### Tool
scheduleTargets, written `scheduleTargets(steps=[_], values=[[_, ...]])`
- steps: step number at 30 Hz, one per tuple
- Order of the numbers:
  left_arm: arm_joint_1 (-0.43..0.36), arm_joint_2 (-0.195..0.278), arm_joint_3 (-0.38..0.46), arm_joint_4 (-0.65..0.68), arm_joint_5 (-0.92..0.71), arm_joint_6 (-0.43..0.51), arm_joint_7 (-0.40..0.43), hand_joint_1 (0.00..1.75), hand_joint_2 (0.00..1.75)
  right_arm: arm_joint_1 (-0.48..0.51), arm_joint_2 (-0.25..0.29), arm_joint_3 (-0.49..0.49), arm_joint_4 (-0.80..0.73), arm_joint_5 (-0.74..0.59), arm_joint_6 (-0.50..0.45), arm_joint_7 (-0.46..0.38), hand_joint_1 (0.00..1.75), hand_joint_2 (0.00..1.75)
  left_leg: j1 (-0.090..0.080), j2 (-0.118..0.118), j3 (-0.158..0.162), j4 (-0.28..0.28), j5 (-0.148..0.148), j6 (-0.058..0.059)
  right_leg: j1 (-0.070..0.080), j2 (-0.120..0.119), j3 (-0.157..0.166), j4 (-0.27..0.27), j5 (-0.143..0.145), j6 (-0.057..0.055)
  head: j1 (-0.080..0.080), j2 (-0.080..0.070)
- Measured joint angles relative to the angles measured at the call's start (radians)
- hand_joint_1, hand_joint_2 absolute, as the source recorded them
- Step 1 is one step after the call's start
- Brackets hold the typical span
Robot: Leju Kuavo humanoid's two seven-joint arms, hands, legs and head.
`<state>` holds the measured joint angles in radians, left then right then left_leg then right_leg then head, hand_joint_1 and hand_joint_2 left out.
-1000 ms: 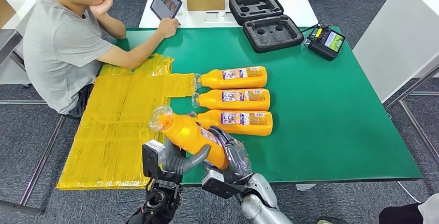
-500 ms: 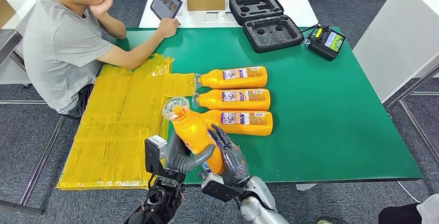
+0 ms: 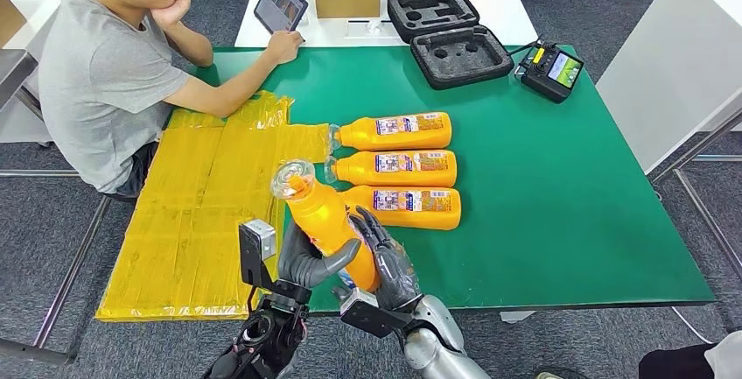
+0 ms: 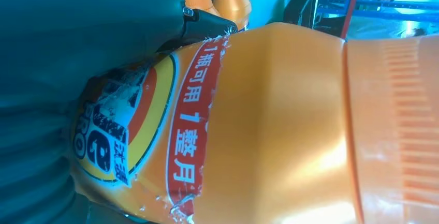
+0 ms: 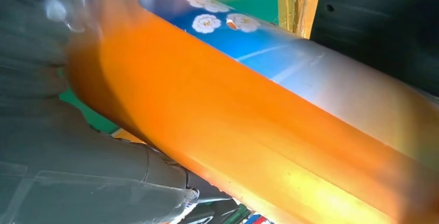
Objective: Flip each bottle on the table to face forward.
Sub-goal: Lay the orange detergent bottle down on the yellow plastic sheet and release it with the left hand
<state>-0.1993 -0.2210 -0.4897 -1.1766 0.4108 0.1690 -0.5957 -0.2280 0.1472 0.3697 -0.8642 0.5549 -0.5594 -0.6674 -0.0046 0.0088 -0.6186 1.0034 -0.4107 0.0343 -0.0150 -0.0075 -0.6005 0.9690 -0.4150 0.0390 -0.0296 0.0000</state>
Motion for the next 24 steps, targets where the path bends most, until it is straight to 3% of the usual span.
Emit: scheduleTargets(steps=[9,24], values=[[-0.015,0.019,0.010,-0.003,0.140,-0.138,0.102,1.75,1.75,0.000,0.002,-0.003,0.015,-0.020,-0.013,-0.020,0.00,1.75,0.000,0.000,0.000,0.000,0.000,0.000,0.000,0.000,0.000,0.000,0.000,0.000,0.000,0.000],[-0.028,0.019,0.008,-0.001,0.128,-0.109,0.086,1.75,1.75,-0.001,0.014,-0.011,0.019,-0.032,-0.011,-0.025,0.00,1.75,0.000,0.000,0.000,0.000,0.000,0.000,0.000,0.000,0.000,0.000,0.000,0.000,0.000,0.000]])
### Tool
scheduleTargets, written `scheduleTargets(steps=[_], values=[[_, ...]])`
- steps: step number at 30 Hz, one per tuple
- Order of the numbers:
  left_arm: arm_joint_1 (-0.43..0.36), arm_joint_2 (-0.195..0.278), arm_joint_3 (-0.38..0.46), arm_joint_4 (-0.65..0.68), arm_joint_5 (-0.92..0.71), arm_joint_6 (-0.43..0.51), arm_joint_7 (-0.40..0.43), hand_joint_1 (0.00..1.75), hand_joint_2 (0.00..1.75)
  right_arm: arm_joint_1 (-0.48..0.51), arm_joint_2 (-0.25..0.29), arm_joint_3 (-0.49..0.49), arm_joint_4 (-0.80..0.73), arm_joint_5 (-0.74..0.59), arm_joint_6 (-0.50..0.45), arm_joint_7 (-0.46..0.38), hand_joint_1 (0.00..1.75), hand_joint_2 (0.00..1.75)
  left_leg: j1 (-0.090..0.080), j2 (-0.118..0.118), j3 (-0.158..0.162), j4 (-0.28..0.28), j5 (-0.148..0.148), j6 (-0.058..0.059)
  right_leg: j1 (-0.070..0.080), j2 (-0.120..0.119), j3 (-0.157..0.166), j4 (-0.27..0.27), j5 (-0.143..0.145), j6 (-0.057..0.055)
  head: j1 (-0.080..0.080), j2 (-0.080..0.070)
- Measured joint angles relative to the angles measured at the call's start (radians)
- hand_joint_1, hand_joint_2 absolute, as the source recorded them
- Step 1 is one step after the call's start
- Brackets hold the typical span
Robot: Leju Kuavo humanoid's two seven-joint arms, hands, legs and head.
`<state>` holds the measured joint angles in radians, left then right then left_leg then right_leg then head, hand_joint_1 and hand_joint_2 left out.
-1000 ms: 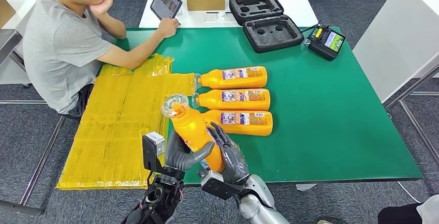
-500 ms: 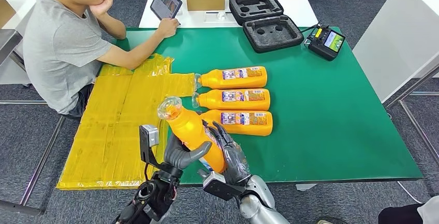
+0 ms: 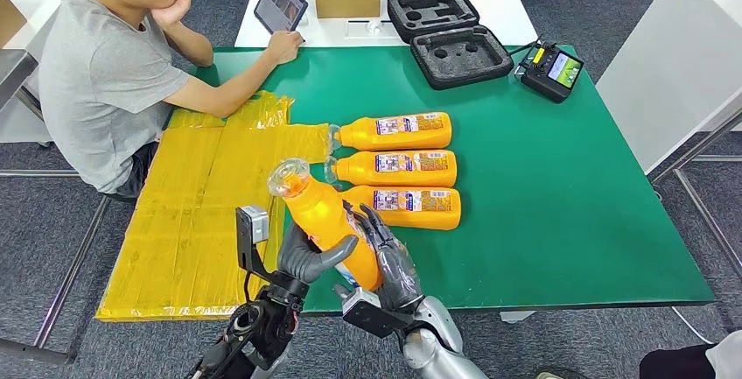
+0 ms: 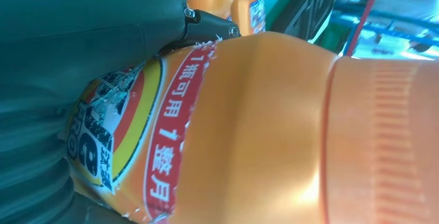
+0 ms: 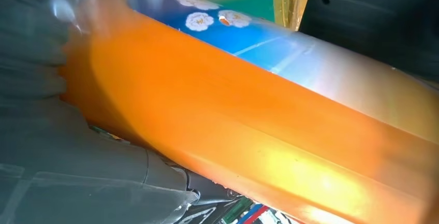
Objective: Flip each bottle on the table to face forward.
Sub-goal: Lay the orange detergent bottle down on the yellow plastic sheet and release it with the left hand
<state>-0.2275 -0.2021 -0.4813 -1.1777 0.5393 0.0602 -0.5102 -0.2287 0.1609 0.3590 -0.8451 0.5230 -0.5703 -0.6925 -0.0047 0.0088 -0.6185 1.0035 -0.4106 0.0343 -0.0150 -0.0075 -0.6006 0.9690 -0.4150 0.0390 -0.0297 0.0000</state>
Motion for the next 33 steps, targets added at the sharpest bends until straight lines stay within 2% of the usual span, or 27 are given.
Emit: scheduleTargets(steps=[3,7,12,17,27,33], values=[[0.001,-0.006,-0.008,-0.001,-0.066,0.074,-0.052,1.75,1.75,-0.003,0.003,0.000,0.000,-0.005,0.014,0.002,0.00,1.75,0.000,0.000,0.000,0.000,0.000,0.000,0.000,0.000,0.000,0.000,0.000,0.000,0.000,0.000],[0.000,-0.010,-0.016,-0.014,-0.232,0.236,-0.148,1.75,1.75,-0.004,0.003,-0.001,-0.001,-0.019,0.043,0.009,0.00,1.75,0.000,0.000,0.000,0.000,0.000,0.000,0.000,0.000,0.000,0.000,0.000,0.000,0.000,0.000],[-0.003,0.004,-0.014,-0.026,-0.429,0.369,-0.172,1.75,1.75,0.000,0.001,-0.002,-0.003,-0.044,0.058,0.010,0.00,1.75,0.000,0.000,0.000,0.000,0.000,0.000,0.000,0.000,0.000,0.000,0.000,0.000,0.000,0.000],[-0.003,0.028,-0.003,-0.027,-0.543,0.398,-0.160,1.75,1.75,0.009,-0.003,-0.013,-0.003,-0.057,0.058,0.005,0.00,1.75,0.000,0.000,0.000,0.000,0.000,0.000,0.000,0.000,0.000,0.000,0.000,0.000,0.000,0.000],[-0.001,0.060,0.024,-0.027,-0.613,0.402,-0.145,1.75,1.75,0.022,-0.008,-0.021,-0.003,-0.064,0.056,-0.004,0.00,1.75,0.000,0.000,0.000,0.000,0.000,0.000,0.000,0.000,0.000,0.000,0.000,0.000,0.000,0.000],[-0.001,0.112,0.042,-0.034,-0.845,0.457,-0.060,1.75,1.75,0.039,-0.013,-0.027,-0.014,-0.076,0.056,-0.005,0.00,1.75,0.000,0.000,0.000,0.000,0.000,0.000,0.000,0.000,0.000,0.000,0.000,0.000,0.000,0.000]])
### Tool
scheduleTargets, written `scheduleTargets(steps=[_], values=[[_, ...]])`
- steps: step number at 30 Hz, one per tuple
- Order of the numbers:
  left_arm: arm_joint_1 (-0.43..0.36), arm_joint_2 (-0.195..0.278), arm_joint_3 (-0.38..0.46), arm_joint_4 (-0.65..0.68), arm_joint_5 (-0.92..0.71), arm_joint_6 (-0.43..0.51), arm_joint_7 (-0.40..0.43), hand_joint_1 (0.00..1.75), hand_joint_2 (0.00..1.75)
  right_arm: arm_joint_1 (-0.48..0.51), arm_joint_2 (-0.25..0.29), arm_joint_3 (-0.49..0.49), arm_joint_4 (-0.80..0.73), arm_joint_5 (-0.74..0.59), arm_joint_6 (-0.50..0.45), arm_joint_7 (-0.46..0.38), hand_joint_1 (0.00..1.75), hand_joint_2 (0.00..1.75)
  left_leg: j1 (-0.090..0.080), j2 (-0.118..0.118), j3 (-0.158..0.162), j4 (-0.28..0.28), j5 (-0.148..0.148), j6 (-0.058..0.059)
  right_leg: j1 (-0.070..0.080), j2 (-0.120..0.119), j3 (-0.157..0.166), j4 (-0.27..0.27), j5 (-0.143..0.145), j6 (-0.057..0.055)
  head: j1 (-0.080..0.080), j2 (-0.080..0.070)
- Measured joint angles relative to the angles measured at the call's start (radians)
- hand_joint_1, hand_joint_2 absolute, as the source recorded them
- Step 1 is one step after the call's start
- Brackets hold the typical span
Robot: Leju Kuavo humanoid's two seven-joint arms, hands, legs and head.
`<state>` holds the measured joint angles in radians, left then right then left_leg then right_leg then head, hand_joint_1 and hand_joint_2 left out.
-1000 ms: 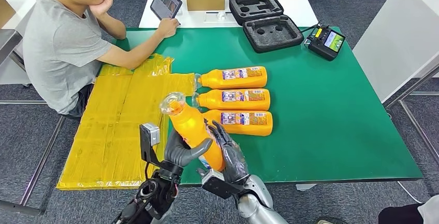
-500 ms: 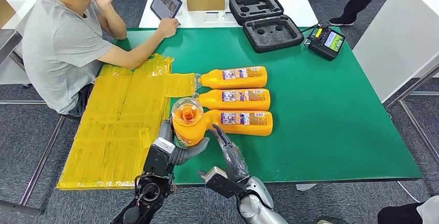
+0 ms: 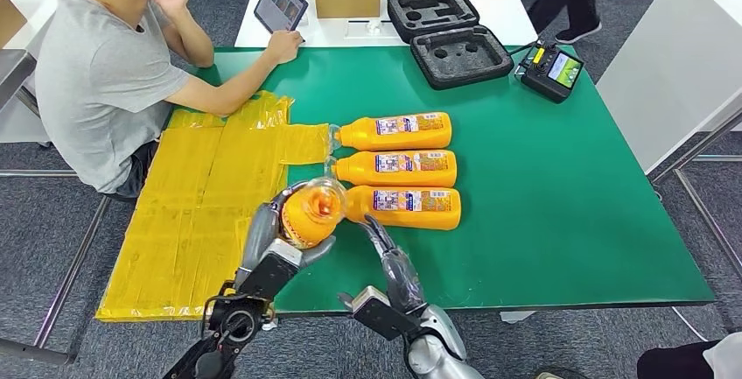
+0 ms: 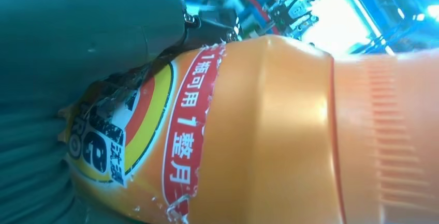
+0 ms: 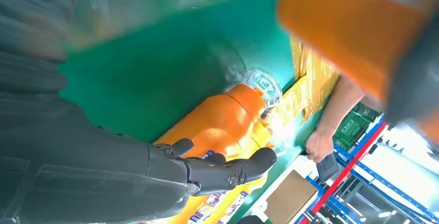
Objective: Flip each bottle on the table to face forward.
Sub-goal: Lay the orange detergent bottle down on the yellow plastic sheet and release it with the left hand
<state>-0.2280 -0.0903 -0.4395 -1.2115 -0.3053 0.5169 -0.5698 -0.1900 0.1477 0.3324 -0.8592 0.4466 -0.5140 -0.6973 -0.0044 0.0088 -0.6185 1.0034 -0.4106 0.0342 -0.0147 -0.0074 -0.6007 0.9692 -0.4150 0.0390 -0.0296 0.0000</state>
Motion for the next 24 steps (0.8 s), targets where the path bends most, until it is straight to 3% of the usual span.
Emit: scheduleTargets(steps=[6,17,24], values=[[0.000,0.056,0.036,-0.044,-0.208,0.038,0.090,1.75,1.75,0.015,-0.010,-0.007,-0.010,-0.013,0.001,0.000,0.00,1.75,0.000,0.000,0.000,0.000,0.000,0.000,0.000,0.000,0.000,0.000,0.000,0.000,0.000,0.000],[-0.006,0.089,0.056,-0.074,-0.288,0.063,0.133,1.75,1.75,0.020,-0.012,-0.015,-0.014,-0.025,0.001,-0.001,0.00,1.75,0.000,0.000,0.000,0.000,0.000,0.000,0.000,0.000,0.000,0.000,0.000,0.000,0.000,0.000],[-0.026,0.102,0.065,-0.067,-0.549,0.112,0.276,1.75,1.75,0.019,-0.012,-0.016,-0.014,-0.047,-0.001,-0.001,0.00,1.75,0.000,0.000,0.000,0.000,0.000,0.000,0.000,0.000,0.000,0.000,0.000,0.000,0.000,0.000]])
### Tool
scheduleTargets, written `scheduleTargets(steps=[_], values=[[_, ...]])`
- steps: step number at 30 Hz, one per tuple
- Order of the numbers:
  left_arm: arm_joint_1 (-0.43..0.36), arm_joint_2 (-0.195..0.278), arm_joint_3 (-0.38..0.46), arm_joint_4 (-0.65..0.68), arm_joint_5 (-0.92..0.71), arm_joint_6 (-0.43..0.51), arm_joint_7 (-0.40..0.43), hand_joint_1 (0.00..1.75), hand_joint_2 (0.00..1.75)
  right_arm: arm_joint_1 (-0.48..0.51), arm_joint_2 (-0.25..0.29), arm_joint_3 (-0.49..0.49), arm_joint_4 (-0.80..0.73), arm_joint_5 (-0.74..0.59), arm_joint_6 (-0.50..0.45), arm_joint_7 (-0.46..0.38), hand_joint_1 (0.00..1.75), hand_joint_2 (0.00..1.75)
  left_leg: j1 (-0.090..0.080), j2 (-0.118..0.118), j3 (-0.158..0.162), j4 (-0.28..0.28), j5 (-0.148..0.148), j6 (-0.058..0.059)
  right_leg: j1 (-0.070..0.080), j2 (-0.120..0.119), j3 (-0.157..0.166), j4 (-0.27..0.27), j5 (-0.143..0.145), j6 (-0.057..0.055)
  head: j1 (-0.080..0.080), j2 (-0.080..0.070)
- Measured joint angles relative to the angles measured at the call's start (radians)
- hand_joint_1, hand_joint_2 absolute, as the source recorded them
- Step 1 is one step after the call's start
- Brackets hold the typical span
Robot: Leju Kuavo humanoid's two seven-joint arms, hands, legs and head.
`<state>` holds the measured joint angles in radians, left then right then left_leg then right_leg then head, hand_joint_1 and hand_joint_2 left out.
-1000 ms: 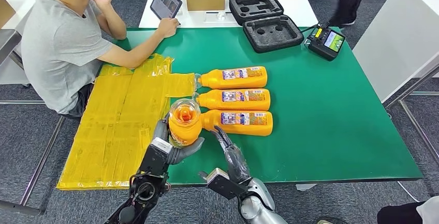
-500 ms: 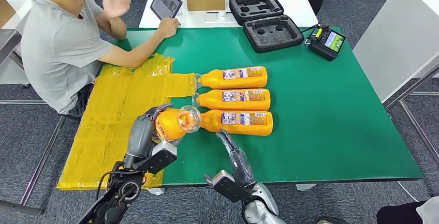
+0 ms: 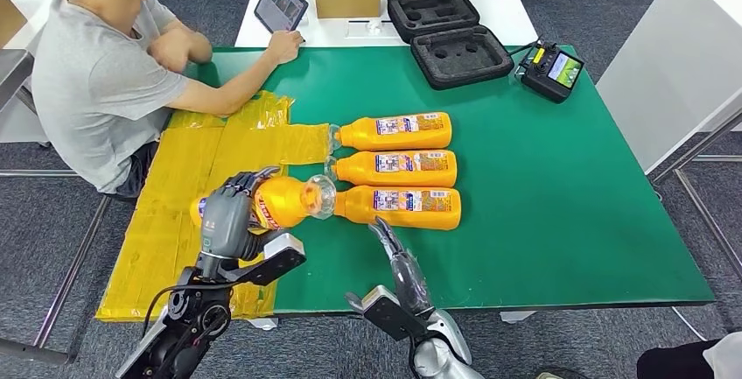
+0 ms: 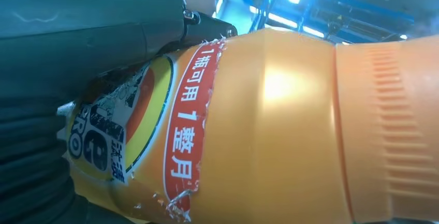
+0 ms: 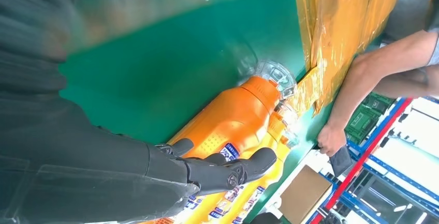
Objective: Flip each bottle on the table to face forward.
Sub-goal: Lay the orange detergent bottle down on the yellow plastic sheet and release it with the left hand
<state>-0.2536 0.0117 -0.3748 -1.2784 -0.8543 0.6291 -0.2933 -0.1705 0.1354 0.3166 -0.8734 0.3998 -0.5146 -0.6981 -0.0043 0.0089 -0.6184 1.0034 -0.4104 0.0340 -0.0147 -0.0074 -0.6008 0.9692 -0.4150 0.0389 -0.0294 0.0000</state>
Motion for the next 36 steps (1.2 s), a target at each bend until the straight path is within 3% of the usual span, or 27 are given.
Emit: scheduleTargets(steps=[4,12,21,36], values=[[-0.012,0.002,0.003,0.022,-0.121,0.002,0.081,1.75,1.75,0.000,0.000,0.000,0.000,-0.011,-0.002,0.000,0.00,1.75,0.000,0.000,0.000,0.000,0.000,0.000,0.000,0.000,0.000,0.000,0.000,0.000,0.000,0.000],[-0.020,0.011,0.017,0.079,-0.184,-0.001,0.141,1.75,1.75,0.000,0.003,0.000,0.000,-0.006,0.004,0.000,0.00,1.75,0.000,0.000,0.000,0.000,0.000,0.000,0.000,0.000,0.000,0.000,0.000,0.000,0.000,0.000],[-0.040,0.014,0.031,0.153,-0.331,-0.067,0.259,1.75,1.75,0.000,0.004,-0.005,0.001,0.007,0.010,0.000,0.00,1.75,0.000,0.000,0.000,0.000,0.000,0.000,0.000,0.000,0.000,0.000,0.000,0.000,0.000,0.000],[-0.074,0.014,0.041,0.286,-0.383,-0.131,0.288,1.75,1.75,0.010,0.010,-0.016,0.001,0.004,0.012,0.000,0.00,1.75,0.000,0.000,0.000,0.000,0.000,0.000,0.000,0.000,0.000,0.000,0.000,0.000,0.000,0.000]])
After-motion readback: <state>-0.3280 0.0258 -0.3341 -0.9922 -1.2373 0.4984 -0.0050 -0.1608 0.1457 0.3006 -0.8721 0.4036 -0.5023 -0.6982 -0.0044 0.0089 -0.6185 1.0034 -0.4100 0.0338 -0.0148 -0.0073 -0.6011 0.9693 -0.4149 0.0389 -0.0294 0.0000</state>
